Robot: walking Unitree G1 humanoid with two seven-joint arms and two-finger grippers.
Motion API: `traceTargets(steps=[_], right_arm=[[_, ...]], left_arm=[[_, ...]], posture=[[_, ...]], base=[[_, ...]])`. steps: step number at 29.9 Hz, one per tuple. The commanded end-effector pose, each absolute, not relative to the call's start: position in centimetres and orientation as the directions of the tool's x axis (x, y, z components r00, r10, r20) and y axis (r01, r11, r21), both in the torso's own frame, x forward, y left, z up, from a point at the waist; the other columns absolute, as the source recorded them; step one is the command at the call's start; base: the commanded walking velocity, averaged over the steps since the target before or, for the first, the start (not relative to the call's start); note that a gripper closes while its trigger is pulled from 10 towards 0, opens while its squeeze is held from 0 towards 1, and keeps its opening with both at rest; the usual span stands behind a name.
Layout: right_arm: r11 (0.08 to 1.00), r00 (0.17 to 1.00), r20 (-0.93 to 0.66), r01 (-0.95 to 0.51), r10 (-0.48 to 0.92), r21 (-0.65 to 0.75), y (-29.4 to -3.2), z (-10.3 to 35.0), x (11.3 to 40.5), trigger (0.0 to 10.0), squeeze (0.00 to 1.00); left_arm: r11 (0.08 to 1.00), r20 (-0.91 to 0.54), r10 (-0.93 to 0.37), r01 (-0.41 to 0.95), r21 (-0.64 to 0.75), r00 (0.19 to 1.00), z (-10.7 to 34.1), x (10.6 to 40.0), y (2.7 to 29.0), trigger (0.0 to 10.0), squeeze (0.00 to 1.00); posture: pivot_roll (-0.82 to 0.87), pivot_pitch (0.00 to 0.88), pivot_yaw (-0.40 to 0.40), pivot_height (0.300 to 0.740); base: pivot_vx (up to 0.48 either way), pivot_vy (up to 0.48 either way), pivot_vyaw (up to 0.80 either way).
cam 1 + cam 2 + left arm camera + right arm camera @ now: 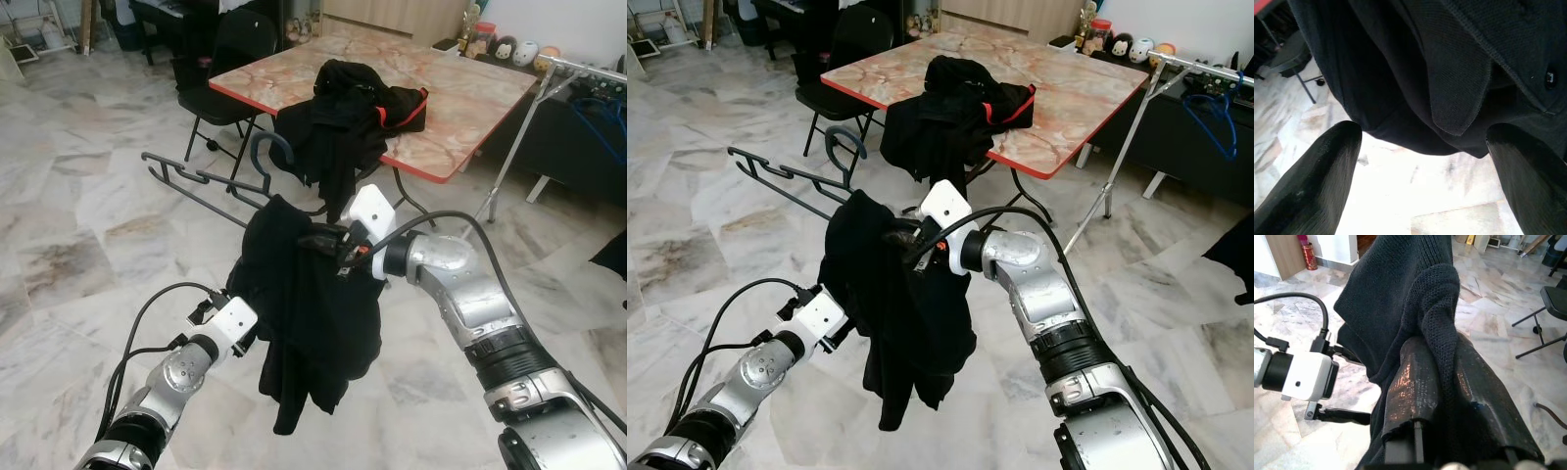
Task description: Hang hanger
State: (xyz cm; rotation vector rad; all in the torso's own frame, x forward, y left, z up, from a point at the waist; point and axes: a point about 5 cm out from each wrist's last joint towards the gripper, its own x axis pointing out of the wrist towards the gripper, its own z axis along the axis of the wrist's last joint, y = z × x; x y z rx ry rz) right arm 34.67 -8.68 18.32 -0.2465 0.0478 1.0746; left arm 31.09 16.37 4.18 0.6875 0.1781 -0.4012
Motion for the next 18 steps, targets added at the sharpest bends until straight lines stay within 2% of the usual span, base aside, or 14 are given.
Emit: traceTargets(steps=[1,10,18], right_arm=[[0.442,0.468,-0.089,-0.871,0.879,-0.216,-8.20,20.58,34.77,10.0,0.00],[0.432,0.458,-0.085,-0.876,0.885,-0.213,-7.72,20.74,34.59,10.0,0.00],[0.401,0.426,-0.086,-0.891,0.901,-0.211,-7.31,20.73,34.04,10.0,0.00]], left_arm=[[0.678,-0.295,-0.315,0.431,0.595,0.902,4.08,31.18,15.95,10.0,0.00],[0.674,-0.288,-0.306,0.420,0.607,0.907,3.88,31.23,15.63,10.0,0.00],[0.634,-0.255,-0.248,0.355,0.687,0.935,4.14,31.67,15.81,10.0,0.00]], posture=[[-0.13,0.000,-0.028,0.740],[-0.13,0.000,-0.028,0.740],[-0.13,0.000,-0.028,0.740]], base=[[0.000,0.000,0.00],[0.000,0.000,0.00],[0.000,0.000,0.00]])
